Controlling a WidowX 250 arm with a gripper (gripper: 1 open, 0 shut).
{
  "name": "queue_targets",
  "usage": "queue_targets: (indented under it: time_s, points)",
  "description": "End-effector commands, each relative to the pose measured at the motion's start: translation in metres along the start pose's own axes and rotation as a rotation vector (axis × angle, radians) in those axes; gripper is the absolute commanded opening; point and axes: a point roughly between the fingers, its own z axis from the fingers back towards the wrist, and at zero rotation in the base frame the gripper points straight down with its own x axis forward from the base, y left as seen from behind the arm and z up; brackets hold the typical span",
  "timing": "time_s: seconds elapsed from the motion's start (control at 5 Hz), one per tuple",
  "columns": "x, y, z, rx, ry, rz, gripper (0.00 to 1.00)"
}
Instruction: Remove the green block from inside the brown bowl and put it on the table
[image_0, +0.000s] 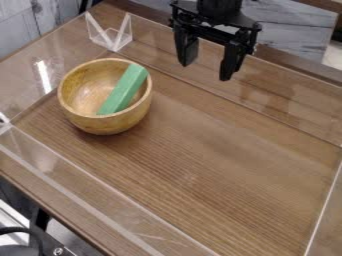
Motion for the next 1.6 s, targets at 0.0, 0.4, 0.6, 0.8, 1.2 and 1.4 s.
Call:
queue_targets:
  time_s: [0.0,0.4,0.6,0.8,1.2,1.4]
  points:
    - [-0.004,0.012,-0.002,0.001,0.006,0.01,1.0]
    - [-0.016,0.051,-0.007,0.008,0.002,0.019,1.0]
    - [-0.027,0.077,-0.009,0.013,-0.021,0.021,1.0]
    - [-0.03,0.09,-0.012,0.015,-0.037,0.024,1.0]
    - [-0.029,0.101,-0.023,0.014,-0.046,0.035,1.0]
    - [-0.027,0.106,-0.03,0.013,-0.049,0.04,1.0]
